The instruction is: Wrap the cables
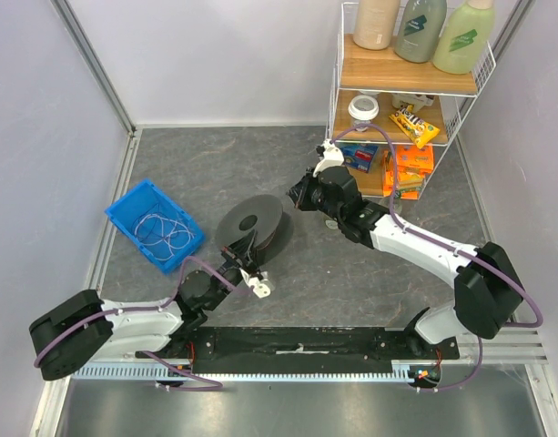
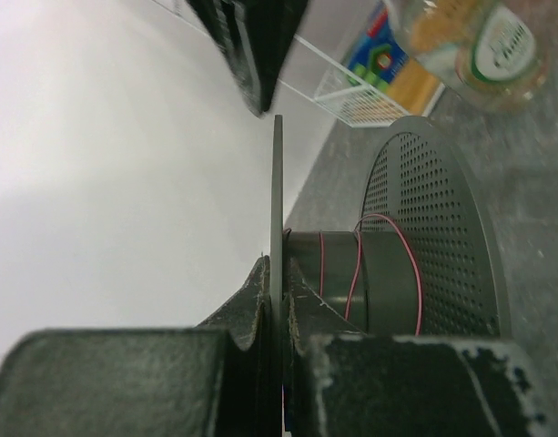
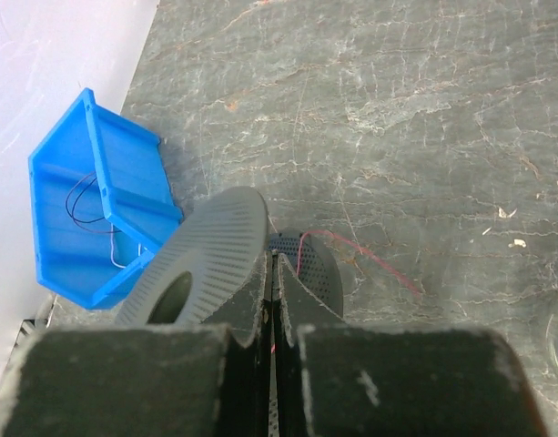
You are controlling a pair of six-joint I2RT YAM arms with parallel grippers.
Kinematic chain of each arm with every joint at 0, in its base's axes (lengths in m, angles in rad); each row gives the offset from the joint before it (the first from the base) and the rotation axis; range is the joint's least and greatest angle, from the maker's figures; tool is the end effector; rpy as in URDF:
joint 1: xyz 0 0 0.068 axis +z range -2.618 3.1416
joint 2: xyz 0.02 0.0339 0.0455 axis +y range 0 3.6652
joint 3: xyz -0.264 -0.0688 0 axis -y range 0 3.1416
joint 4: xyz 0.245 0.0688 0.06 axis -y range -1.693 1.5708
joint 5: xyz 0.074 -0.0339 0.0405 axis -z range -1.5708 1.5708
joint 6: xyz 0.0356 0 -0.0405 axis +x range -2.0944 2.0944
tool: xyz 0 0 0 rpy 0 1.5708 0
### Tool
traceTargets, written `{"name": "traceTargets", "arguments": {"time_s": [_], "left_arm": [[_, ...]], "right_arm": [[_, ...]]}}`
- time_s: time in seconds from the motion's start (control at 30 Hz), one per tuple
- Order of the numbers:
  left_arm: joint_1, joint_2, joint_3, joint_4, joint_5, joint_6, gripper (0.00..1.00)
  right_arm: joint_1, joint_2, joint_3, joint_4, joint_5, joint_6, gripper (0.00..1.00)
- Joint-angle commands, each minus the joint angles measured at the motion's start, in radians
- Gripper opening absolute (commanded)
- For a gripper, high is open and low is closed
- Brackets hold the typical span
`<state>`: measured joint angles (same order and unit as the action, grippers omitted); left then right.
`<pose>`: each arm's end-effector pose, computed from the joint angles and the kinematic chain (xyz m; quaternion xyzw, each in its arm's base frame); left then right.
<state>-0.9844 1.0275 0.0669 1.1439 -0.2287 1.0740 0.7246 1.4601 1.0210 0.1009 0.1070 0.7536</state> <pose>0.1063 -0.1454 0.1929 0.4991 0.4026 0.1071 0.7598 0.2581 0.2234 0.2897 0.0427 0.8143 0.3566 0.4560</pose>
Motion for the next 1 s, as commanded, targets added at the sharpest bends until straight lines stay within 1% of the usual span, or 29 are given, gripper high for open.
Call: {"name": "traceTargets", "arguments": {"time_s": [0.0,0.07,0.13,0.23,0.3,0.37,0.53,0.6,0.67,0.8,0.9,0.97], "left_arm": [[-0.005,0.017,-0.064,0.172,0.012,0.069,0.02],[-0.005,0.057,-0.065,0.175,0.0,0.067,0.02],[-0.003,0.109,-0.091,0.201,0.0,0.069,0.02],[-0.002,0.204,-0.092,0.263,0.003,0.078,0.02],[0.006,0.265,-0.075,0.283,0.008,0.081,0.02],[0.013,0.344,-0.07,0.306,0.023,0.095,0.02],[0.032,0.506,-0.006,0.367,0.046,0.142,0.02],[0.05,0.548,0.017,0.349,0.067,0.152,0.02],[0.07,0.566,0.046,0.292,0.084,0.15,0.02],[0.102,0.606,0.115,0.244,0.114,0.145,0.02],[0.118,0.64,0.157,0.226,0.131,0.145,0.02],[0.122,0.658,0.197,0.191,0.143,0.142,0.07]], "right_arm": [[0.001,-0.01,0.013,0.085,0.006,-0.051,0.0],[0.001,-0.015,0.019,0.069,0.032,-0.069,0.0],[0.001,-0.018,0.028,0.066,0.04,-0.086,0.05],[0.001,-0.02,0.042,0.059,0.033,-0.1,0.11],[0.001,-0.023,0.051,0.057,0.039,-0.109,0.18],[0.001,-0.032,0.056,0.056,0.054,-0.128,0.29],[-0.001,-0.058,0.067,0.054,0.086,-0.183,0.47],[-0.001,-0.069,0.07,0.054,0.097,-0.203,0.54],[-0.001,-0.076,0.076,0.056,0.1,-0.221,0.62],[-0.005,-0.089,0.076,0.054,0.112,-0.252,0.71],[-0.007,-0.095,0.073,0.056,0.115,-0.272,0.75],[-0.008,-0.098,0.073,0.054,0.125,-0.283,0.77]]}}
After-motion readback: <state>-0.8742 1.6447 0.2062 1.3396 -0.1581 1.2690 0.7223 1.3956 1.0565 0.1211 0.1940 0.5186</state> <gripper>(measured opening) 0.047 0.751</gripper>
